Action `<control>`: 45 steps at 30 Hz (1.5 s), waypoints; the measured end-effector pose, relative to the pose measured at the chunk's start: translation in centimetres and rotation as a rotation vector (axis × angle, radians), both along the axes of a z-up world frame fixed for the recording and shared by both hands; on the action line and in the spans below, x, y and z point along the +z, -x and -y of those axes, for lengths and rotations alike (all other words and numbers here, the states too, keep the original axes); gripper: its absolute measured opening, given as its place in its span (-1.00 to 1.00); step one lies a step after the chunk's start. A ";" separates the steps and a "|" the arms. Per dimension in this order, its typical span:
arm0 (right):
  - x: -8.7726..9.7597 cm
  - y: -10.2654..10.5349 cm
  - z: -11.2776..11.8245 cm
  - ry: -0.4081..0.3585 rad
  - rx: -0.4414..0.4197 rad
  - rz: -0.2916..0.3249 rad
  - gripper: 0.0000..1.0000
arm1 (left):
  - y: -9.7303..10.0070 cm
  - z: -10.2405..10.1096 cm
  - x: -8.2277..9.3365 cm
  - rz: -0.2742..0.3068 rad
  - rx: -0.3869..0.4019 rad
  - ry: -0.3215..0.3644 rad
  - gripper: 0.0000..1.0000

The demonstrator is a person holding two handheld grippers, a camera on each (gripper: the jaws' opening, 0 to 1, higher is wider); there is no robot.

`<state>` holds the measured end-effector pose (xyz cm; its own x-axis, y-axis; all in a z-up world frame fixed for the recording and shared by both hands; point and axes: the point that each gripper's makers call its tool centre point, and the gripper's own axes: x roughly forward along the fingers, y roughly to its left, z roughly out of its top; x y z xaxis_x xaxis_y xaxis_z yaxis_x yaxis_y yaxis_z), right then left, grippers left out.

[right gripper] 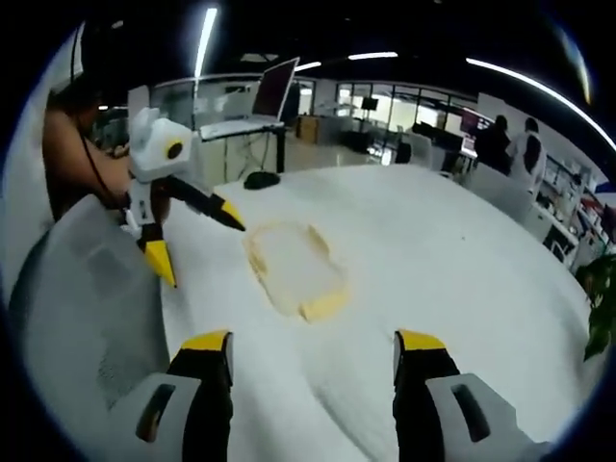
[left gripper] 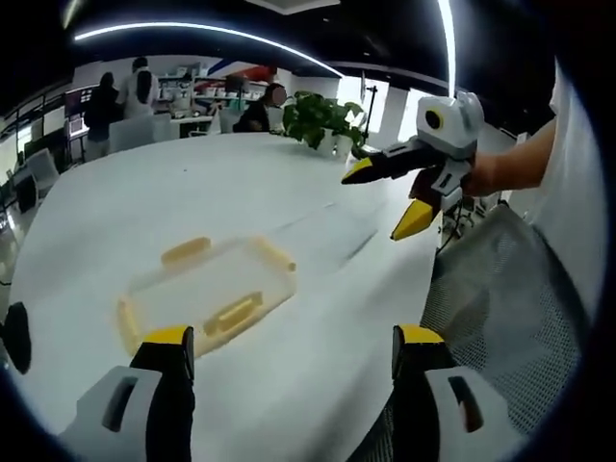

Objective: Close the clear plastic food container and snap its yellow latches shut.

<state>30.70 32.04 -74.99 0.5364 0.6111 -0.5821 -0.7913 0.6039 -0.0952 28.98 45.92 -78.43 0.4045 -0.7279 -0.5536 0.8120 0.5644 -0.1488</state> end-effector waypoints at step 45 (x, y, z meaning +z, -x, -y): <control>-2.8 -4.5 -6.0 0.147 0.281 -0.017 0.22 | -5.6 -5.2 -1.7 0.040 -0.165 -0.224 0.59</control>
<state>35.24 38.06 -77.81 0.3479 0.6427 -0.6825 -0.9274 0.3427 -0.1500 34.54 51.08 -80.15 0.3157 -0.6470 -0.6941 0.8983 0.4393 -0.0010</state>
